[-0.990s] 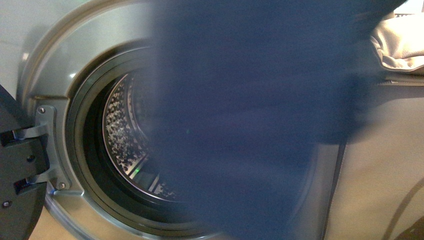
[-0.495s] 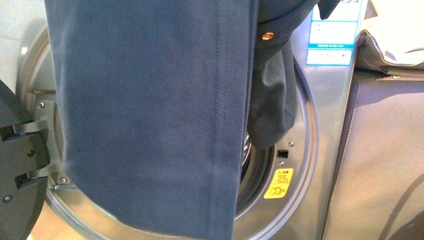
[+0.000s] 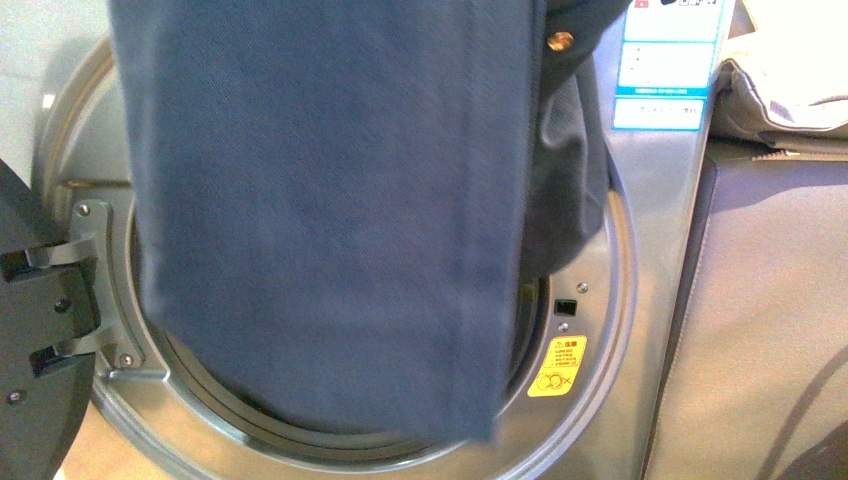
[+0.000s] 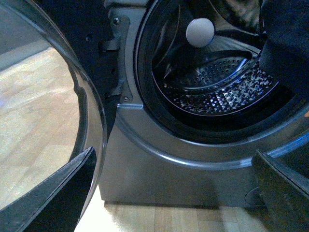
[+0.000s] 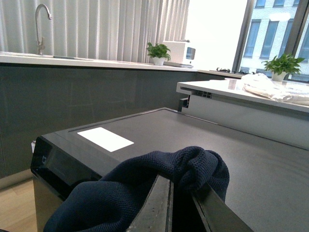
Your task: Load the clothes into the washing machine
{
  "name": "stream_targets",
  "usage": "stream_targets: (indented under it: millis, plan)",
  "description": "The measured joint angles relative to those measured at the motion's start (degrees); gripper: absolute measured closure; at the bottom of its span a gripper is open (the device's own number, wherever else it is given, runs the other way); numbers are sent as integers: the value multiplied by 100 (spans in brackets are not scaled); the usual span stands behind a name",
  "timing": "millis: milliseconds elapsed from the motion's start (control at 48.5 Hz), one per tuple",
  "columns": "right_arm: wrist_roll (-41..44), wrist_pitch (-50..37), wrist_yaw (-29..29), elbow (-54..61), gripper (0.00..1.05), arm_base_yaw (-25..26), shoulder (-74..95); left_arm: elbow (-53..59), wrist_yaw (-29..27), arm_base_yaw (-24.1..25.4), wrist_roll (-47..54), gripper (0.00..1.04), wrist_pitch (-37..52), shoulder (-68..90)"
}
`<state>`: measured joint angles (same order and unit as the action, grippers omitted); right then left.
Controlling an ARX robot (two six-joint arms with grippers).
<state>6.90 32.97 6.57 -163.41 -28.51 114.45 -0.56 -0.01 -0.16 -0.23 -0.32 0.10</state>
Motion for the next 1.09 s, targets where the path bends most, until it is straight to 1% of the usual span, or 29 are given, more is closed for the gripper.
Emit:
stream_targets:
  millis: [330, 351, 413, 474, 516, 598, 681, 763, 825, 928, 1093]
  plan:
    - [0, 0, 0, 0, 101, 0, 0, 0, 0, 0, 0, 7, 0, 0]
    - [0, 0, -2, 0, 101, 0, 0, 4, 127, 42, -66, 7, 28, 4]
    - [0, 0, -2, -2, 101, 0, 0, 4, 1099, 363, -470, 7, 483, 125]
    - [0, 0, -4, 0, 101, 0, 0, 0, 1729, 564, -745, 7, 831, 264]
    - [0, 0, -2, -2, 101, 0, 0, -13, 1987, 660, -859, 7, 1021, 422]
    - [0, 0, -4, 0, 101, 0, 0, -79, 2210, 807, -946, 7, 1392, 826]
    - [0, 0, -2, 0, 101, 0, 0, -446, 2387, 955, -940, 7, 2159, 1683]
    - [0, 0, -4, -2, 101, 0, 0, -907, 2546, 957, -855, 7, 2756, 2441]
    - [0, 0, -4, 0, 101, 0, 0, -1246, 2704, 951, -833, 7, 3117, 2940]
    - [0, 0, -4, -2, 101, 0, 0, -2044, 3200, 894, -800, 7, 3936, 4074]
    - [0, 0, -4, 0, 101, 0, 0, -3001, 3821, 636, -870, 7, 4830, 5292]
